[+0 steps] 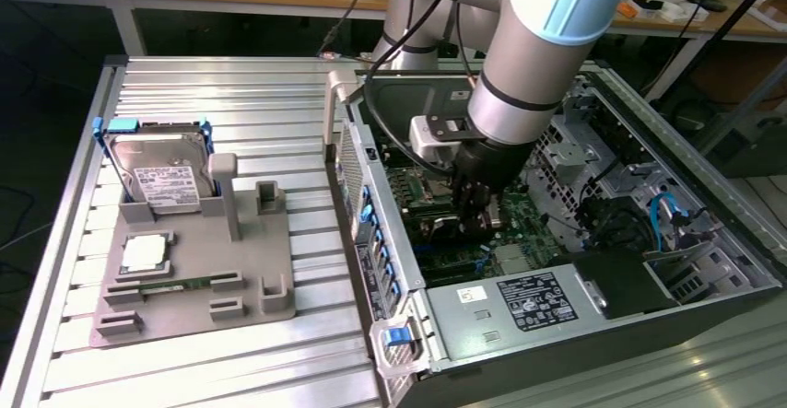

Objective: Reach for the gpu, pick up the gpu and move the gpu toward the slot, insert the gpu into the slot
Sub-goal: 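Insert the gpu into the slot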

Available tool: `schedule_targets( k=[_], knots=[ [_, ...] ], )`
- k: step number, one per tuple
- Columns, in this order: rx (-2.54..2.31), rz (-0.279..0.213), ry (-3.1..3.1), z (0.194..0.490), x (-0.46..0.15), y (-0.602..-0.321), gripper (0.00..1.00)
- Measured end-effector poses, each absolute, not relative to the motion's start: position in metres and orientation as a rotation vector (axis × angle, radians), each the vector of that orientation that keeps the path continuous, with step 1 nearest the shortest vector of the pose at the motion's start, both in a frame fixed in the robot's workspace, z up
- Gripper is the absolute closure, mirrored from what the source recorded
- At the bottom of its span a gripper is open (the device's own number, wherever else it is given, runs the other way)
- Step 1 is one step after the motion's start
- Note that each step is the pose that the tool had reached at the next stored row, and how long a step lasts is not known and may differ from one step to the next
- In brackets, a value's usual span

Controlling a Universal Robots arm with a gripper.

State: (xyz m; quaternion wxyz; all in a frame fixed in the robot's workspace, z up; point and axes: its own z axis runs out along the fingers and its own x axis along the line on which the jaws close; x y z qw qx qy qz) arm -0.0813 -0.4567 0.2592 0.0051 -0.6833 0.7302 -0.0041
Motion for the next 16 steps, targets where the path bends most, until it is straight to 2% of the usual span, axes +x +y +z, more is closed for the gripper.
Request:
schedule_targets(
  k=[16],
  knots=[
    [-2.150,-0.013,2.277,0.2588,-0.0830,-0.4567,0.73]
  ],
)
